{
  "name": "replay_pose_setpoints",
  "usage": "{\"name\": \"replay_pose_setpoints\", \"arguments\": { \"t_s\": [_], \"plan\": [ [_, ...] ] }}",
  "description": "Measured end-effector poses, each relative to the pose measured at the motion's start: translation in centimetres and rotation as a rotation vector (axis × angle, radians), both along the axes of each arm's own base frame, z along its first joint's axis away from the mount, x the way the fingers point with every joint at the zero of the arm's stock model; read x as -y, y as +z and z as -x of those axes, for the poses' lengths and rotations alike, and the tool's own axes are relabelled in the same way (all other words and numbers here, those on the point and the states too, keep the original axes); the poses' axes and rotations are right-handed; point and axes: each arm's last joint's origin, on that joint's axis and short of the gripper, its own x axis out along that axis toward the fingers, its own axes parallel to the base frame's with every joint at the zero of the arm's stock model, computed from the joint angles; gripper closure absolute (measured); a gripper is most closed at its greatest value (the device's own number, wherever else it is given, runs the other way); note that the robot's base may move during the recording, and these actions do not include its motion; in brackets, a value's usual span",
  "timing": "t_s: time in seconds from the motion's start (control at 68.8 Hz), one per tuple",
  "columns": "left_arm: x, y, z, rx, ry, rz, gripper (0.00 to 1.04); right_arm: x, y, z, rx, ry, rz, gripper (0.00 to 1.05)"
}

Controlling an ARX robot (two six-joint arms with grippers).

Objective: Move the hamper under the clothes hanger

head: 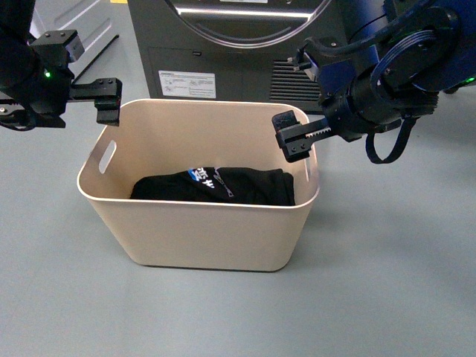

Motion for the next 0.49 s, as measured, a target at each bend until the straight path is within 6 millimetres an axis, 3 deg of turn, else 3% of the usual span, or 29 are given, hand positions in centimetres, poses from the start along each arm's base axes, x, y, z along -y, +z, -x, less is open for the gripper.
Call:
{"name": "replay_pose_setpoints", "arguments": {
  "t_s": [0.203,0.494],
  "plan": [
    [0.2,-2.1,-0.5,-0.039,-0.004,0.001,0.07,-0.6,-1.5,-1.4,-0.021,-0.009,0.022,0.08],
    [-0.1,-3.2,-1.2,-0.048,-0.027,-0.013,0.07,-0.9,-3.2,-2.9,-0.036,-0.038,0.051,0.08]
  ]
}}
